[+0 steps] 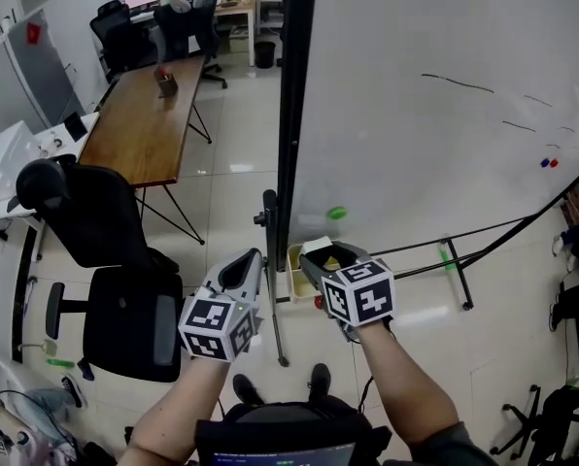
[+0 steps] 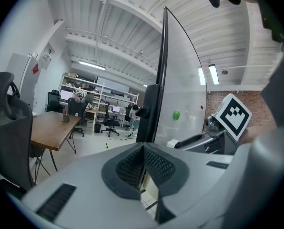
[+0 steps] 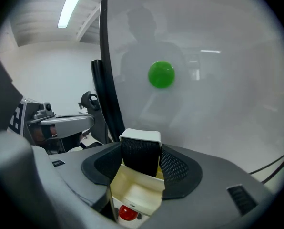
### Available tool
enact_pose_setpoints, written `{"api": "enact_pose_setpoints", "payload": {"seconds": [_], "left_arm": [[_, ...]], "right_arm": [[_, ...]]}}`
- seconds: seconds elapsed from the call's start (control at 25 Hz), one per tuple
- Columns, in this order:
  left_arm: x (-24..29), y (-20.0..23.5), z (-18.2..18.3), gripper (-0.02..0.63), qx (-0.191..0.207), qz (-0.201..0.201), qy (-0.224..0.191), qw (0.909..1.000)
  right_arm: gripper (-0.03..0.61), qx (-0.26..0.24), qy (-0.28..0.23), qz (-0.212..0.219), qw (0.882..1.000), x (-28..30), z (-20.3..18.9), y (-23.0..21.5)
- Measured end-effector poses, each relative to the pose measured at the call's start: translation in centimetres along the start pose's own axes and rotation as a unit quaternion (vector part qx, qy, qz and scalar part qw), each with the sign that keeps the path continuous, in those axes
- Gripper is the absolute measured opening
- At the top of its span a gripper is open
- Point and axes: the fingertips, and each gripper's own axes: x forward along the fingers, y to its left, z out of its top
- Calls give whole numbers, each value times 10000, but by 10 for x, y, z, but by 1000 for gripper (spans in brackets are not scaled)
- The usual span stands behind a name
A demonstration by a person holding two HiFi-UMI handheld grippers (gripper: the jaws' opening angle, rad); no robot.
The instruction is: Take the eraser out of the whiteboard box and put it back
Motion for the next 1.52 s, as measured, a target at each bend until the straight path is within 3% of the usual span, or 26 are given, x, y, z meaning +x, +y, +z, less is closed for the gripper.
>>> {"api": "enact_pose_setpoints", "payload": {"seconds": [0.2, 0.68, 1.12, 1.52], "left_arm": [[-3, 4, -4, 35, 51, 113, 70, 9999], [6, -5, -11, 35, 41, 101, 242, 9996], [6, -16, -14, 35, 62, -7, 266, 9996], [0, -10, -15, 35, 74, 24, 280, 9996]], "right_arm": [[259, 123, 570, 109, 9982, 8, -15, 6], [256, 399, 1303, 165, 9905, 11, -25, 2], [255, 637, 1710, 115, 9831, 12, -29, 3], [261, 651, 1738, 69, 9826, 14, -29, 2]]}}
